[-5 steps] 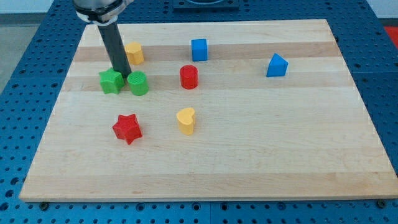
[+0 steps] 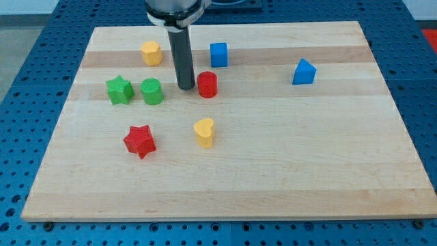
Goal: Move green circle into green star
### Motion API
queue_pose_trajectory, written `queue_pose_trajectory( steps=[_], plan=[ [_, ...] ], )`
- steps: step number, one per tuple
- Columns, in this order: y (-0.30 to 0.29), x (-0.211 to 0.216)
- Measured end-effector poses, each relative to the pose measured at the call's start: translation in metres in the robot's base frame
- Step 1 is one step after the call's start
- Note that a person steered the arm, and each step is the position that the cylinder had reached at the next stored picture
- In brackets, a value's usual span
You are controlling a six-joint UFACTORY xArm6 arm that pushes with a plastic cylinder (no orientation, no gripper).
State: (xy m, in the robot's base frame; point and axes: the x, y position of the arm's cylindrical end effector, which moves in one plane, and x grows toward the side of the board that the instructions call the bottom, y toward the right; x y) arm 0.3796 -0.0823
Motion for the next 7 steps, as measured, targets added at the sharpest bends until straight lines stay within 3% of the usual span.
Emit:
queue_pose_trajectory(
  steps=[2,7],
  plan=[
    [-0.025,0.029],
    [-0.047,-0.017]
  ],
)
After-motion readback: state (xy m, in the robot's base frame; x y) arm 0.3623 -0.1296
